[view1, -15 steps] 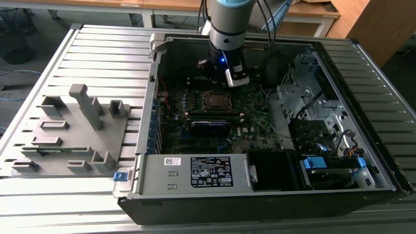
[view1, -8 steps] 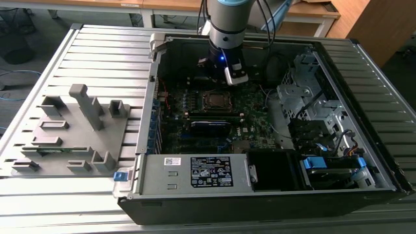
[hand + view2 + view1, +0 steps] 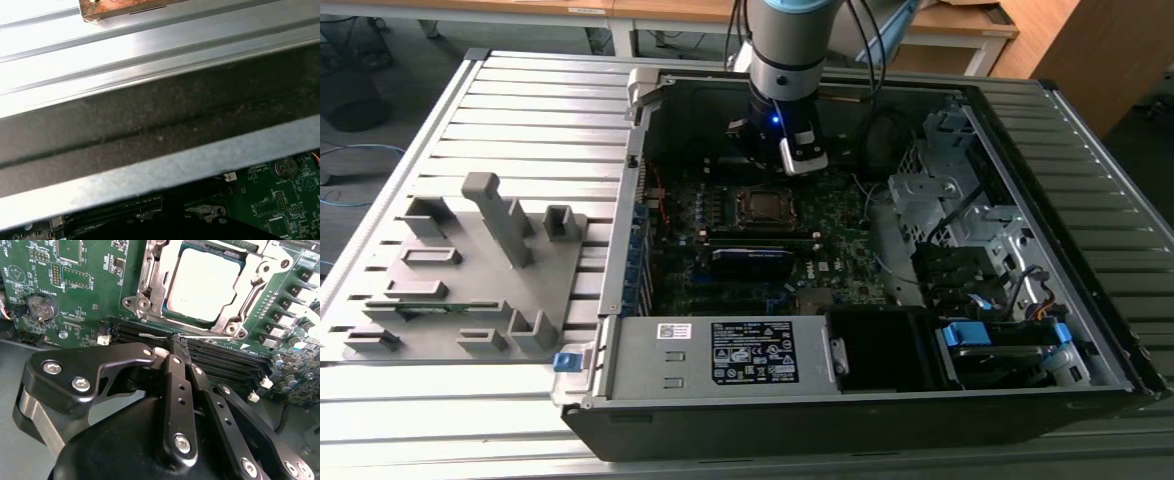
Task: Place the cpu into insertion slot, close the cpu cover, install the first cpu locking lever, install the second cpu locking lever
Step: 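Install the first cpu locking lever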
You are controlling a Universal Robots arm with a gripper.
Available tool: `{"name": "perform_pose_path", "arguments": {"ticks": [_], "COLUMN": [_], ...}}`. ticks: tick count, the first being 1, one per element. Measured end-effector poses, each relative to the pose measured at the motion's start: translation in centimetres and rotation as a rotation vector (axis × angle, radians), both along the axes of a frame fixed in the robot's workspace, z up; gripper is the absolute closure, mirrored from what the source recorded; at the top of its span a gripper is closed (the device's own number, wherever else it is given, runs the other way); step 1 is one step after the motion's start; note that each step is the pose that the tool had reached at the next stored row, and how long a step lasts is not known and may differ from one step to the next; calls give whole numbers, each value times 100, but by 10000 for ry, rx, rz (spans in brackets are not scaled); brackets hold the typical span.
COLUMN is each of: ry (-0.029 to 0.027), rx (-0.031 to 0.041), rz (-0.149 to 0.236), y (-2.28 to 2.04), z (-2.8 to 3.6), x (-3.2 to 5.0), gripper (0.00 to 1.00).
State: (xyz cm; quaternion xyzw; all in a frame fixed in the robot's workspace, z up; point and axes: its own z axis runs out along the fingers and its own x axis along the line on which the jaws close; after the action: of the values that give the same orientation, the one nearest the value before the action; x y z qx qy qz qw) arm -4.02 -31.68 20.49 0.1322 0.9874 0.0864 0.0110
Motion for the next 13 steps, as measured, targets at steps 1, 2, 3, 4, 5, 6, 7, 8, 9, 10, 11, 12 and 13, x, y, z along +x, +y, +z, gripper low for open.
{"name": "perform_pose_path", "arguments": {"ticks": [1, 2, 3, 4, 5, 6, 7, 8, 9, 10, 11, 12, 13], "ry": [-44, -148, -150, -152, -155, -156, -163, -181, -209, -228, -232, -233, -234], "rx": [2, 3, 3, 2, 3, 3, 4, 5, 2, 2, 1, 1, 1], "rz": [-5, -14, -15, -14, -15, -16, -17, -18, -17, -16, -15, -15, -15], "y": [1, 1, 1, 1, 1, 1, 1, 1, 1, 1, 0, 0, 1], "z": [-2, -8, -8, -8, -8, -8, -11, -20, -29, -33, -34, -34, -34], "x": [1, 1, 1, 1, 1, 1, -1, -4, -6, -7, -8, -8, -8], "gripper": [89, 89, 89, 89, 89, 89, 89, 89, 89, 89, 89, 89, 89]}}
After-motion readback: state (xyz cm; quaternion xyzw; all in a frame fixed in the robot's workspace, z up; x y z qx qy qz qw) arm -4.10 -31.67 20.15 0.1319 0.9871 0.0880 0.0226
